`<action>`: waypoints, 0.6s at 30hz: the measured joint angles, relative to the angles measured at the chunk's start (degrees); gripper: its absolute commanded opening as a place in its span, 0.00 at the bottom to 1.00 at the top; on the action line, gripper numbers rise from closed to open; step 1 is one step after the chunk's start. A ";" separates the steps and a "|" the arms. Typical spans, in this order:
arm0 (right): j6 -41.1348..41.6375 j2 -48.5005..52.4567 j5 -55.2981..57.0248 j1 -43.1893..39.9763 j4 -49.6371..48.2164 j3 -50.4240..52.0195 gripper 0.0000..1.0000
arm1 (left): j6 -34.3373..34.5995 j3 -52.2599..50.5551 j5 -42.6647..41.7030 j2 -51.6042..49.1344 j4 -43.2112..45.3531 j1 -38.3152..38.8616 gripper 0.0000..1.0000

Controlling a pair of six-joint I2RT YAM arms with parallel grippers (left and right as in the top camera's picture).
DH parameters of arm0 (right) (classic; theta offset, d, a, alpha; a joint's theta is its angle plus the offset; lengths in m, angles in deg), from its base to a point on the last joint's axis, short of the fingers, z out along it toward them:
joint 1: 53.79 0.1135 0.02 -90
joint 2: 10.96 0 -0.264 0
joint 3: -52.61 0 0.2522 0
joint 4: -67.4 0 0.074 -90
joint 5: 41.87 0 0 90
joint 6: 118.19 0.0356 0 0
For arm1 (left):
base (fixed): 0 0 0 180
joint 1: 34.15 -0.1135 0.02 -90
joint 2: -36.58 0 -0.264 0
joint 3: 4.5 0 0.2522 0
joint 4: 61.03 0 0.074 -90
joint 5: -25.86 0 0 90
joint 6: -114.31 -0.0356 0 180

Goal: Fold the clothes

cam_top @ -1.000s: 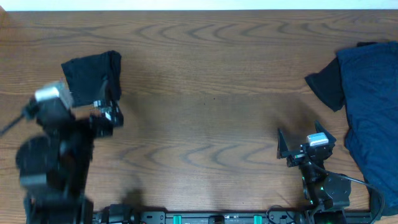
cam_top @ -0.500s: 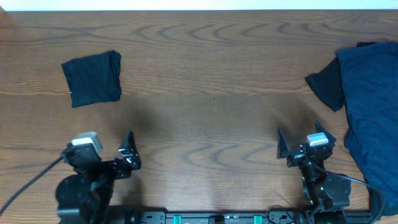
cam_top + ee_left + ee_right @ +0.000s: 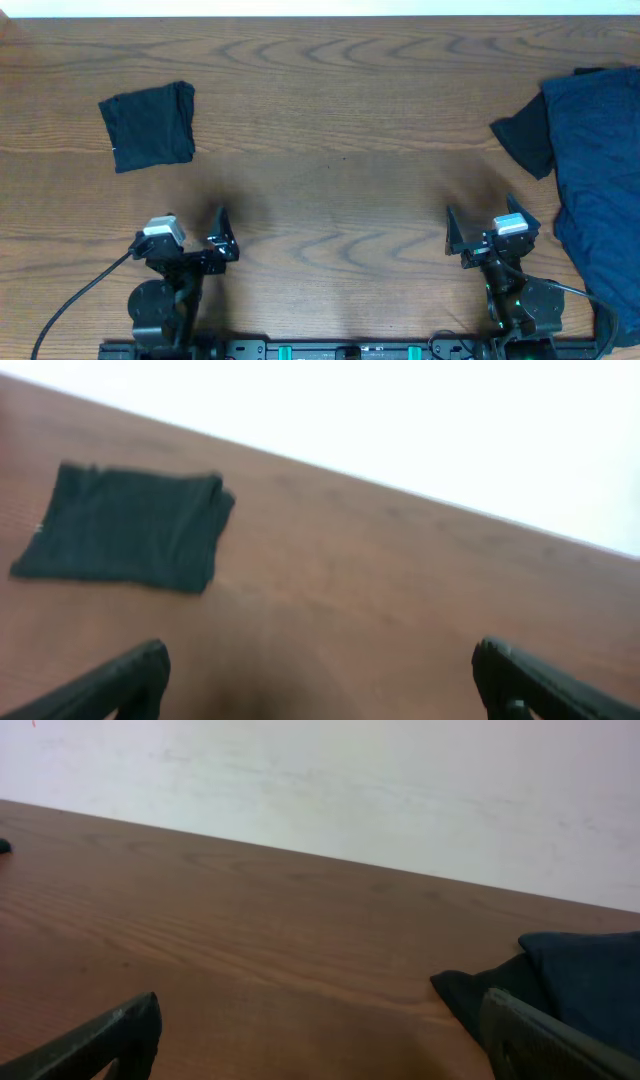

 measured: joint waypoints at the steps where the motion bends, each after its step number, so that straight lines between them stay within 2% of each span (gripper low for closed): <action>1: 0.02 0.00 0.00 0.00 0.00 0.00 0.99 | 0.17 -1.33 0.00 0.09 3.74 0.00 0.98; 7: 0.00 0.00 0.00 0.00 0.02 0.00 0.99 | 0.63 -5.73 0.02 0.28 16.11 0.00 0.98; 18: 0.02 0.00 0.00 0.00 0.00 0.02 0.99 | -1.01 -8.85 0.02 0.28 18.12 0.00 0.98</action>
